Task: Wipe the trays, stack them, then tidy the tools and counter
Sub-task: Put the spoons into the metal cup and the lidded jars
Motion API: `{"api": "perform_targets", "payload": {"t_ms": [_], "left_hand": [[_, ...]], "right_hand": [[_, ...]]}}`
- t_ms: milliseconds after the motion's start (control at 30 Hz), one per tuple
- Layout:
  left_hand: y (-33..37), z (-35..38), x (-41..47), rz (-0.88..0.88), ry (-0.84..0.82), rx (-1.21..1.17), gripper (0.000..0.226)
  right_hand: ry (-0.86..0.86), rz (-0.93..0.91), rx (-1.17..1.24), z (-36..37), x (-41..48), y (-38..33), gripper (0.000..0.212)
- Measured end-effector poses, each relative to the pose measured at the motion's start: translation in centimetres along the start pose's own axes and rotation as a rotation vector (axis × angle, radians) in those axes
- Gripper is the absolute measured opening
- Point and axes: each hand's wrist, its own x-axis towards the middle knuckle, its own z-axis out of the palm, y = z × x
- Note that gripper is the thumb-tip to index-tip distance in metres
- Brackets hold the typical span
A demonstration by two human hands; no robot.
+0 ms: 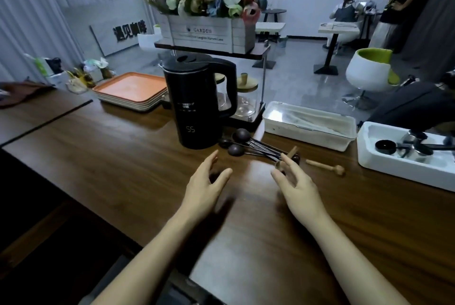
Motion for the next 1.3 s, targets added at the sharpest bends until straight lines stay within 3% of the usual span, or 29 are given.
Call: {"api": "perform_targets", "payload": {"t_ms": [233,433,567,700,800,1067,1300], "left_hand": [[-0.9,-7.3,6.0,0.001,0.127,-0.045,0.115],[-2.7,-11.2,12.8,0.025,0.032,-0.061,0.127],[-4.0,-12.8,16.6,0.065,-0.070,-0.187,0.121],[-4.1,-13.3,18.6,0.126,-0.175,-0.283,0.099],[-4.2,-13.5,19.0,0.145,-0.193,-0.315,0.090],[-3.2,-15.1,16.9,0.189,-0.132,-0.289,0.095],[1.2,-12.1,12.7,0.244,-0.155,-0.201,0.101]], "right_hand": [[-0.062,-0.065,0.051,6.1,5.5,-3.9,0.062],[-0.077,-0.039,0.084,13.0,10.1,-7.2,0.072],[0.029,-0.020,0.067,16.7,12.7,-8.4,0.084],[0.075,0.032,0.022,18.4,14.4,-8.5,0.099],[0.123,0.041,0.019,19.1,14.8,-8.1,0.094],[0.222,-0.043,0.058,19.1,11.9,-9.5,0.079],[0.303,-0.080,0.018,13.4,6.3,-9.7,0.075]]}}
